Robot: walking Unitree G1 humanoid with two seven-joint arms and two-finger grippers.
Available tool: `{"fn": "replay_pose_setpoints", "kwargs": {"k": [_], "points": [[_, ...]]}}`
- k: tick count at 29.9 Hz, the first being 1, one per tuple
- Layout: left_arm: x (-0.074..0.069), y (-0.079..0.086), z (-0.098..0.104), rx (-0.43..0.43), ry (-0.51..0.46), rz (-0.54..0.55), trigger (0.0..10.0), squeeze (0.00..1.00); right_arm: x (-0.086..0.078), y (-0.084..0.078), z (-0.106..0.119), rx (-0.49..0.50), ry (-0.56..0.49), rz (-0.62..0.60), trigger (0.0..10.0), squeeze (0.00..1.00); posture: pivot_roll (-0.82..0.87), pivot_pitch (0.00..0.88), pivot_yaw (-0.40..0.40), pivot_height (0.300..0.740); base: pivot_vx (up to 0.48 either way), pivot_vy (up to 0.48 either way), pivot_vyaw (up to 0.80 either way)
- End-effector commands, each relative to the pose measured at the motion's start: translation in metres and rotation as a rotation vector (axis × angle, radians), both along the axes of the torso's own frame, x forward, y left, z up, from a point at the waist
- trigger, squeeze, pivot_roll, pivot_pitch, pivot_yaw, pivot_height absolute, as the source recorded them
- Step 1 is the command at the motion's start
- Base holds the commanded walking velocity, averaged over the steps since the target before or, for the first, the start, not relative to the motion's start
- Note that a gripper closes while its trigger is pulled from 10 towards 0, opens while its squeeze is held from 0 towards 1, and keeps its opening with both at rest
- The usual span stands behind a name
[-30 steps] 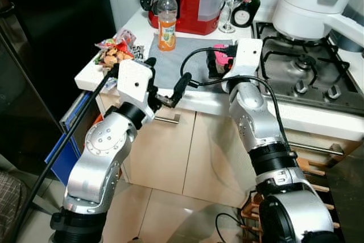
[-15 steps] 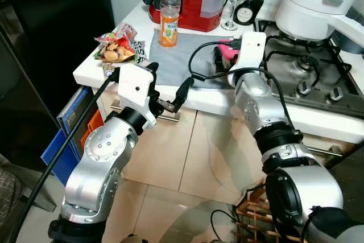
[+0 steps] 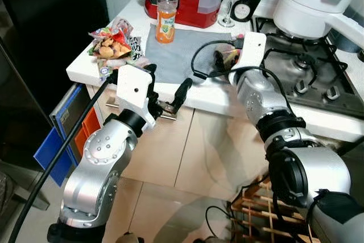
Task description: Restocking fridge
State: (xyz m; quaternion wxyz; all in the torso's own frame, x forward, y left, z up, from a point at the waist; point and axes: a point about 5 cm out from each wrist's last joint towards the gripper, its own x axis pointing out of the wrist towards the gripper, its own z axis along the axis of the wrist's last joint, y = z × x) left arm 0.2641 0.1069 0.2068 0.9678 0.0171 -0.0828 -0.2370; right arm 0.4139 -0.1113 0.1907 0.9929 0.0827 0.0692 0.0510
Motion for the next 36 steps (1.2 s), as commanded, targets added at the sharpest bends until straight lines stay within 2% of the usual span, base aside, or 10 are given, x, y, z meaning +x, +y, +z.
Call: {"fn": "replay_pose_setpoints", "kwargs": {"k": [1, 4, 10, 15, 16, 18, 19, 29, 36], "points": [[-0.003, -0.003, 0.003, -0.004, -0.009, -0.01, 10.0, 0.0, 0.0, 0.002, -0.003, 0.013, 0.026, 0.012, 10.0, 0.0, 0.07, 0.065, -0.117, 0.74, 0.0, 0.0, 0.0], [-0.003, -0.003, 0.003, -0.006, -0.005, -0.01, 10.0, 0.0, -0.001, 0.003, -0.007, 0.035, 0.05, 0.016, 10.0, 0.0, 0.07, 0.066, -0.117, 0.74, 0.0, 0.0, 0.0], [-0.003, -0.002, 0.001, -0.001, 0.007, -0.006, 10.0, 0.0, -0.002, 0.008, -0.007, -0.019, 0.019, 0.059, 10.0, 0.0, 0.06, 0.063, -0.113, 0.74, 0.0, 0.0, 0.0], [-0.002, -0.004, 0.0, 0.002, 0.012, -0.01, 10.0, 0.0, -0.004, 0.013, -0.012, -0.003, 0.033, 0.082, 10.0, 0.0, 0.07, 0.051, -0.115, 0.74, 0.0, 0.0, 0.0], [-0.002, -0.004, 0.0, 0.001, 0.013, -0.01, 10.0, 0.0, -0.004, 0.013, -0.013, 0.003, 0.036, 0.081, 2.2, 0.0, 0.07, 0.051, -0.115, 0.74, 0.0, 0.0, 0.0], [-0.002, -0.004, -0.001, 0.001, 0.013, -0.01, 10.0, 0.0, -0.004, 0.014, -0.014, 0.008, 0.037, 0.081, 2.2, 0.0, 0.07, 0.051, -0.115, 0.74, 0.0, 0.0, 0.0], [-0.002, -0.004, -0.001, 0.001, 0.014, -0.01, 10.0, 0.0, -0.004, 0.014, -0.015, 0.013, 0.039, 0.083, 0.0, 0.0, 0.07, 0.047, -0.117, 0.74, 0.0, 0.0, 0.0], [0.0, -0.005, -0.002, 0.001, 0.019, -0.006, 10.0, 0.0, -0.005, 0.009, -0.02, 0.079, 0.077, 0.068, 0.0, 0.0, 0.07, 0.046, -0.122, 0.74, 0.0, 0.0, 0.0], [-0.001, -0.008, -0.004, -0.003, 0.027, -0.005, 10.0, 0.0, 0.0, 0.001, -0.002, 0.082, -0.005, 0.038, 0.0, 0.03, 0.05, 0.059, -0.142, 0.74, 0.0, 0.0, 0.0]]}}
